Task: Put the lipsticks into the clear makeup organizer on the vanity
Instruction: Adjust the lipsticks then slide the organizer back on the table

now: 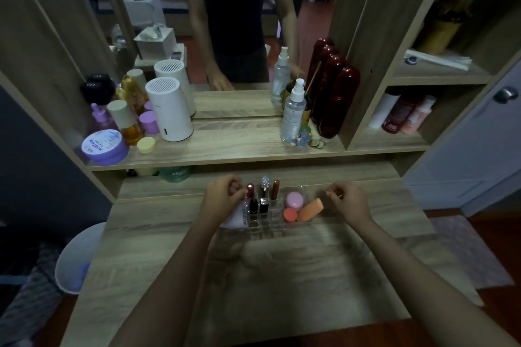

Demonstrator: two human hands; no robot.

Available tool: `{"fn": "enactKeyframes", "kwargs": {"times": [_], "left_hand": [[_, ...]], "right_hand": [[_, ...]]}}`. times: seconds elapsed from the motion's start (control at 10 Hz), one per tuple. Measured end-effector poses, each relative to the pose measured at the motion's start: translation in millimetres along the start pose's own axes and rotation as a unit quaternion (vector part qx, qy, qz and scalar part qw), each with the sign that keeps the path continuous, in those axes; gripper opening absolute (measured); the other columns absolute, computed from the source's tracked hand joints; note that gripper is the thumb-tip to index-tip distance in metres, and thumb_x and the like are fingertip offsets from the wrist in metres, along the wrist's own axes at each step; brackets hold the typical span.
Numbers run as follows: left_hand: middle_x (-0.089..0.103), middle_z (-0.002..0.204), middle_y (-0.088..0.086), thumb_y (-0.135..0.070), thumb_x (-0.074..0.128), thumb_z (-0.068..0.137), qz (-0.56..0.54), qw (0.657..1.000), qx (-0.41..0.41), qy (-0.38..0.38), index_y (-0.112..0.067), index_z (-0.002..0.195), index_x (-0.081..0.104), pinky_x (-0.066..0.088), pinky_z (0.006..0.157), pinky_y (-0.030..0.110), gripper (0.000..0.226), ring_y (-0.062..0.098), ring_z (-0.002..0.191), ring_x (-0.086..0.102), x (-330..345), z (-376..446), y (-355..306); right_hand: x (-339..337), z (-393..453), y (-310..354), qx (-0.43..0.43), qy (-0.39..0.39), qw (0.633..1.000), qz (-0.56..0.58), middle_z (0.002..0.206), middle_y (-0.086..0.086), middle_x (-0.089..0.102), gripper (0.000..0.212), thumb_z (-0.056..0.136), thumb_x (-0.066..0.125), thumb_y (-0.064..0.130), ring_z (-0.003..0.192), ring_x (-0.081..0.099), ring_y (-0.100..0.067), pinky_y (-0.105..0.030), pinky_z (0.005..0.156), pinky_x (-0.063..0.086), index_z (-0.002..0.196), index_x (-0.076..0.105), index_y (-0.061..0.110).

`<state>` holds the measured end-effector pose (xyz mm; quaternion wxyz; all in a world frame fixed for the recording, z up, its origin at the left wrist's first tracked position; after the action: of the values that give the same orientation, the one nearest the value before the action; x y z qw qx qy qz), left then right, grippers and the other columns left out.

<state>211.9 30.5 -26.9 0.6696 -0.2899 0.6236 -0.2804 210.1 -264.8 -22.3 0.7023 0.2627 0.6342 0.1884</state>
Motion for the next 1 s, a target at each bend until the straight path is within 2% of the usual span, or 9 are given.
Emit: {"fn": "enactKeyframes", "kwargs": {"times": [0.1, 0.2, 0.4, 0.5, 0.6, 0.7, 0.8, 0.9, 1.0], "left_hand": [[0.069, 0.101, 0.014, -0.013, 0.061, 0.087, -0.011, 0.999, -0.022, -0.046, -0.003, 0.103, 0.067, 0.047, 0.08, 0.03, 0.02, 0.025, 0.093, 0.063, -14, -7, 16], [0.069, 0.109, 0.021, -0.006, 0.052, 0.09, -0.011, 0.993, -0.088, -0.081, 0.0, 0.107, 0.067, 0.049, 0.088, 0.04, 0.023, 0.032, 0.101, 0.062, -19, -20, 45], [0.069, 0.111, 0.024, -0.004, 0.049, 0.092, -0.094, 0.971, -0.219, -0.004, 0.001, 0.116, 0.065, 0.051, 0.086, 0.04, 0.029, 0.032, 0.095, 0.065, 1, -41, 81], [0.067, 0.099, 0.02, 0.0, 0.048, 0.092, -0.198, 0.939, -0.282, 0.016, 0.004, 0.118, 0.062, 0.047, 0.068, 0.033, 0.03, 0.022, 0.076, 0.057, 11, -49, 85], [0.065, 0.091, 0.017, 0.002, 0.051, 0.09, -0.223, 0.929, -0.295, -0.004, 0.005, 0.117, 0.062, 0.043, 0.058, 0.026, 0.03, 0.014, 0.064, 0.052, 14, -52, 87], [0.067, 0.105, 0.018, 0.0, 0.053, 0.089, -0.224, 0.93, -0.293, -0.009, 0.0, 0.113, 0.065, 0.053, 0.079, 0.036, 0.027, 0.02, 0.081, 0.06, 14, -57, 81], [0.065, 0.099, 0.013, -0.004, 0.054, 0.09, -0.215, 0.932, -0.292, -0.022, 0.002, 0.112, 0.065, 0.053, 0.075, 0.03, 0.025, 0.022, 0.088, 0.058, 11, -58, 80], [0.062, 0.099, 0.008, 0.004, 0.053, 0.089, -0.169, 0.945, -0.279, -0.012, 0.007, 0.114, 0.064, 0.046, 0.055, 0.005, 0.028, 0.011, 0.07, 0.056, 13, -57, 78], [0.066, 0.105, 0.016, 0.004, 0.055, 0.088, -0.197, 0.933, -0.299, -0.041, 0.01, 0.114, 0.063, 0.048, 0.06, 0.017, 0.028, 0.011, 0.07, 0.053, 15, -57, 80]], "right_hand": [[9, -4, -18, 0.07, 0.039, 0.996, 0.044, 0.09, -0.022, 0.073, 0.013, 0.086, 0.063, 0.002, 0.081, 0.068, -0.031, -0.027, 0.068, 0.044, 0.094, 0.071, -0.004], [25, -15, -33, 0.159, 0.116, 0.973, 0.117, 0.076, -0.017, 0.065, 0.025, 0.092, 0.051, -0.003, 0.041, 0.061, -0.004, -0.017, 0.041, 0.047, 0.112, 0.065, -0.006], [48, -38, -35, 0.213, 0.243, 0.914, 0.248, 0.07, -0.011, 0.054, 0.043, 0.097, 0.032, -0.009, 0.031, 0.058, -0.003, -0.013, 0.03, 0.044, 0.138, 0.04, 0.0], [53, -42, -30, 0.196, 0.263, 0.908, 0.262, 0.071, -0.011, 0.054, 0.04, 0.098, 0.033, -0.007, 0.032, 0.058, -0.004, -0.015, 0.033, 0.046, 0.134, 0.044, 0.004], [56, -42, -24, 0.169, 0.261, 0.916, 0.253, 0.068, -0.01, 0.054, 0.023, 0.098, 0.035, -0.004, 0.031, 0.056, -0.003, -0.014, 0.032, 0.043, 0.101, 0.057, 0.005], [61, -41, -23, 0.163, 0.241, 0.924, 0.247, 0.06, -0.011, 0.051, 0.032, 0.097, 0.039, -0.005, 0.026, 0.053, -0.003, -0.013, 0.028, 0.038, 0.071, 0.053, 0.009], [67, -38, -25, 0.152, 0.215, 0.938, 0.227, 0.052, -0.009, 0.053, 0.042, 0.096, 0.044, -0.004, 0.023, 0.05, -0.002, -0.012, 0.028, 0.036, 0.06, 0.054, 0.015], [68, -34, -29, 0.149, 0.195, 0.945, 0.218, 0.047, -0.007, 0.055, 0.043, 0.094, 0.049, 0.0, 0.023, 0.05, -0.002, -0.012, 0.03, 0.039, 0.056, 0.057, 0.02], [69, -33, -33, 0.151, 0.19, 0.943, 0.226, 0.047, -0.004, 0.06, 0.039, 0.093, 0.053, 0.003, 0.027, 0.054, -0.004, -0.016, 0.033, 0.044, 0.059, 0.061, 0.021]]}}
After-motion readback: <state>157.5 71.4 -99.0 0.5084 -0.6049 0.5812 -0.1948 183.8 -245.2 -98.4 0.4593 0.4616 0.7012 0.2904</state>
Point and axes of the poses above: each hand's wrist, its own z-axis towards the middle knuckle, its own x-axis out of the palm, y = z × x, the point moved 4 cm from there along z, towards the middle knuckle
